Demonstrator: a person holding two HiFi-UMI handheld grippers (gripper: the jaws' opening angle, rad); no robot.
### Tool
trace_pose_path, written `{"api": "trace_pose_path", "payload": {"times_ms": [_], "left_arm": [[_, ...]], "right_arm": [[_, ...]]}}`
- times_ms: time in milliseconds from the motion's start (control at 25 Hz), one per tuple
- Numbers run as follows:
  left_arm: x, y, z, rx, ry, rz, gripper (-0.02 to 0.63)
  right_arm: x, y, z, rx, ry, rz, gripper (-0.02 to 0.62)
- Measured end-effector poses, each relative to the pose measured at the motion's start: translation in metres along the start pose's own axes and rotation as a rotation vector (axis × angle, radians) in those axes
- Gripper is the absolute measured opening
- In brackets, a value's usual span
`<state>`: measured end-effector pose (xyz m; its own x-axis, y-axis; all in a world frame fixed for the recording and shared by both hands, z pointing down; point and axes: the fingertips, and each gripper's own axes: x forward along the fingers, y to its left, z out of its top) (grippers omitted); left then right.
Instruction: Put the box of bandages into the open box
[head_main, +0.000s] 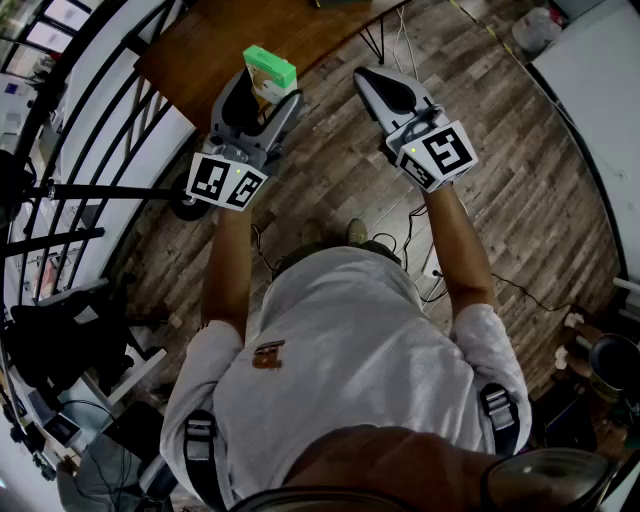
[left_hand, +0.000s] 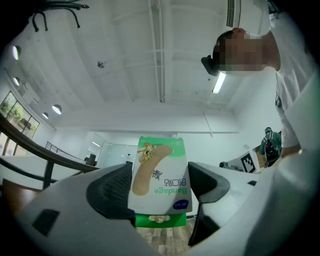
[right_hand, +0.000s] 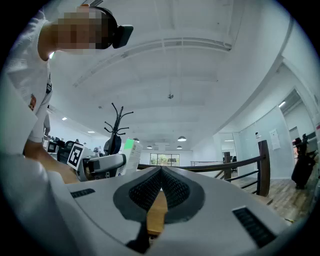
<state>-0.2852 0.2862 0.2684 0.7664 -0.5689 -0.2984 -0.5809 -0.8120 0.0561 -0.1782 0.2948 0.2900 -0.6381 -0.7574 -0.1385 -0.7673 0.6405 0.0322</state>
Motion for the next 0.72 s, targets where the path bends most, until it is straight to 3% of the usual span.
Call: {"api": "trace_pose_path", "payload": {"times_ms": [600,720], "left_arm": [[0.004,-0.003,0.001,0.009,-0.009,0.027,0.368],[0.023,-0.008,-0.009,0.012,-0.003,0.036,0.368]], "right_arm": [[-0.007,-0.003,0.006,0.005,-0.012,0.029,0.034],[-0.015,-0.023,0.003,0.009,-0.004,0.040,0.034]]}}
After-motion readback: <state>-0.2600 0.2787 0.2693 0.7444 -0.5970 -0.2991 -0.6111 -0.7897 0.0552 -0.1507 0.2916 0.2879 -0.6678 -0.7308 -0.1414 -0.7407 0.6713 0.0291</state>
